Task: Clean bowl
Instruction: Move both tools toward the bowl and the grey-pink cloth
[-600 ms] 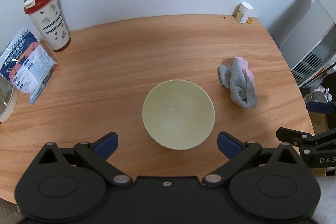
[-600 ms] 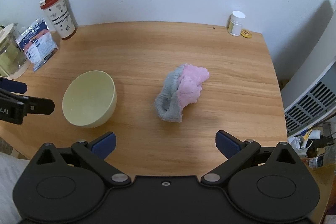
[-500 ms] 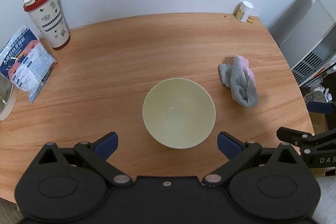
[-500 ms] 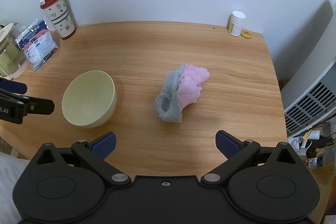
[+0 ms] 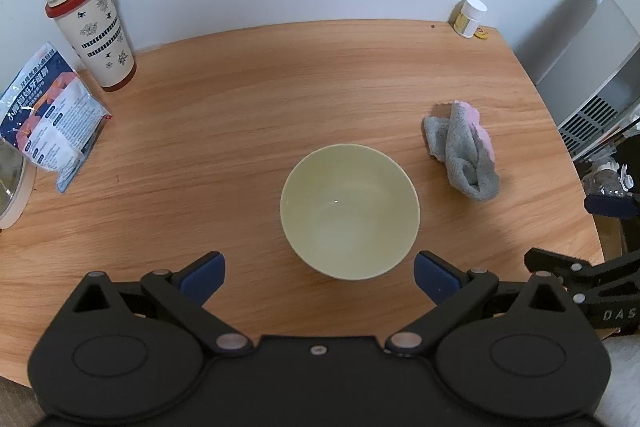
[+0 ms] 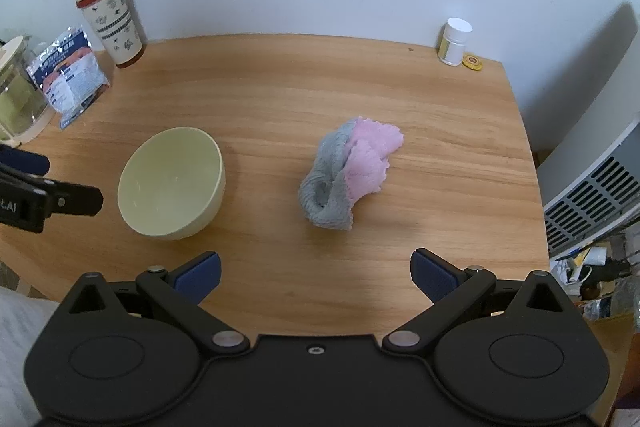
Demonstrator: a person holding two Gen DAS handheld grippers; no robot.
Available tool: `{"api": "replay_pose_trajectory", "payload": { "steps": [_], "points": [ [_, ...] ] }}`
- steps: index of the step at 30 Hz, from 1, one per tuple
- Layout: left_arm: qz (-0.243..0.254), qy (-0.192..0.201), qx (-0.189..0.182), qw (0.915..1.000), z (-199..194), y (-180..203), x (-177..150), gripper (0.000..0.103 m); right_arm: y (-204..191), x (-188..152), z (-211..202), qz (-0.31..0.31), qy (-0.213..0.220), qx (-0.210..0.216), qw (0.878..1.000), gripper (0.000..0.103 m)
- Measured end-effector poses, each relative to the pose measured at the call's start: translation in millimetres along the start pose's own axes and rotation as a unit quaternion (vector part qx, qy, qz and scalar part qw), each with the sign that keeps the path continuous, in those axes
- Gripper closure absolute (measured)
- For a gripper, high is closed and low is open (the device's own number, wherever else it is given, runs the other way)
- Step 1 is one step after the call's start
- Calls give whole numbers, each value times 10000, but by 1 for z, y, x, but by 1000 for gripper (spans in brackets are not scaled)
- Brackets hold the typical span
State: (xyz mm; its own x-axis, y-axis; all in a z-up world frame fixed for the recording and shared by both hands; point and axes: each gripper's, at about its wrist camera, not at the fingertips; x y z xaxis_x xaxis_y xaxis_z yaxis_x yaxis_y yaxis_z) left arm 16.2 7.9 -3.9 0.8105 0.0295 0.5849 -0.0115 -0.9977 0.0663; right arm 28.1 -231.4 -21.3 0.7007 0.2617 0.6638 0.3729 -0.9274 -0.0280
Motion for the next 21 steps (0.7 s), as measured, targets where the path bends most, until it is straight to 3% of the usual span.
{"api": "replay_pose_trajectory", "payload": {
  "steps": [21],
  "points": [
    [192, -171, -118, 9996, 9, -13, 0, 0, -18, -2, 3, -99, -98, -108, 9998, 0]
  ]
}}
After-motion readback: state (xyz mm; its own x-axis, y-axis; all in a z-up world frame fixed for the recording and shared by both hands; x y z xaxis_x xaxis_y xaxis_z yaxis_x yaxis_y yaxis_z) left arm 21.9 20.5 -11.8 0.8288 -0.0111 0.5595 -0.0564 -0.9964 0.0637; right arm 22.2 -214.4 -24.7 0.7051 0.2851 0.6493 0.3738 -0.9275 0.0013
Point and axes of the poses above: each gripper's, at about its wrist camera, not at the fingertips, and z roughly the way its jaws point, y to its right, x to its top, and after that the axes turned 15 degrees about y, right-handed
